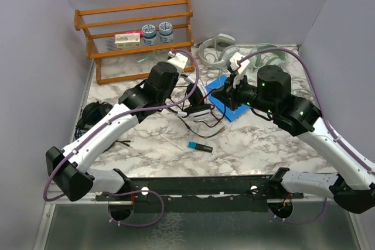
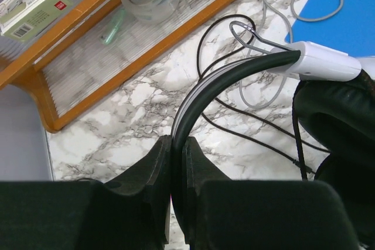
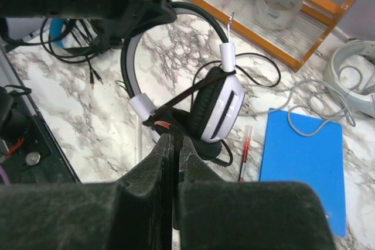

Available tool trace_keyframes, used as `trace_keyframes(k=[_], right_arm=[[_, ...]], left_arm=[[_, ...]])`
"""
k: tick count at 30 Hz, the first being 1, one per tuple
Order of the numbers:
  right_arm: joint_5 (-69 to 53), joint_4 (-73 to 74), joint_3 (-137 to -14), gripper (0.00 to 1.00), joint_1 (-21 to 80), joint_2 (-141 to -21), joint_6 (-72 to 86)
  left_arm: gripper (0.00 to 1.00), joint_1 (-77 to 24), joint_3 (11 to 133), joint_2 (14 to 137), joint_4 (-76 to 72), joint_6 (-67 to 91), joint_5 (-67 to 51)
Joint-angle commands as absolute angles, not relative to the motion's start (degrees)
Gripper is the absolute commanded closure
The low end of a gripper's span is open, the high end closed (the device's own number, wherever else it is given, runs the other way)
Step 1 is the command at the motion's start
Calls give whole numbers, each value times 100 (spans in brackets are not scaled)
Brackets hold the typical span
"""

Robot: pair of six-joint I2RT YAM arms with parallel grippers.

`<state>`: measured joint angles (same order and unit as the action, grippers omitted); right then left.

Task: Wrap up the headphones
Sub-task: Wrap the headphones cable around the headphones.

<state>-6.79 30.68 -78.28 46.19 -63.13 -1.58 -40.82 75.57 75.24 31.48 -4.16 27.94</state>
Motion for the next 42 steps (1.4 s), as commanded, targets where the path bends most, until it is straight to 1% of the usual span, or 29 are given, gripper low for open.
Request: trace_keyframes(k=[1,4,7,10,13,16,20,23,25,27,29,34,38,42], right_arm=[[-72,3284,-8131,97,4664,-6314,-630],[276,3542,-8325,96,4664,-6522,-810],[867,3734,-8424,99,4666,-6714,-906],[1318,3640,-8347,99,4663,-6721,-967],[1583,3348,-8175,99,4664,-6658,-1030],[1670,3080,-8003,99,4667,-6633,-1070],[1544,2879,-7746,99,4663,-6661,-1012],[1239,2836,-7510,98,4662,-6641,-876],[1088,2576,-7153,95,4666,-6507,-760],[1008,2231,-6758,87,4666,-6297,-600],[941,1931,-6421,81,4662,-6086,-468],[867,1495,-5930,79,4664,-5633,-246],[649,694,-5155,72,4660,-5017,-72],[284,-467,-4223,60,4658,-4527,108]], left_arm=[[100,-4160,7346,6966,2731,-937,2260],[100,-4185,7170,6684,2682,-1037,1696],[100,-4187,7111,6398,2715,-1097,1355],[100,-4187,7149,6185,2921,-1016,1013],[100,-4186,7429,6255,3420,-724,626],[100,-4191,7612,6321,3774,-494,190],[100,-4192,7588,6129,3795,-231,-435],[100,-4192,7701,6029,3804,537,-559],[100,-4192,7758,5992,3776,888,-1034],[100,-4201,7799,5950,3726,1199,-1642],[100,-4193,7891,5925,3726,1418,-1910],[100,-4193,8218,5957,3805,2020,-2155],[100,-4188,8586,6143,3848,2565,-2454],[100,-4196,9164,6443,4044,2947,-2555]])
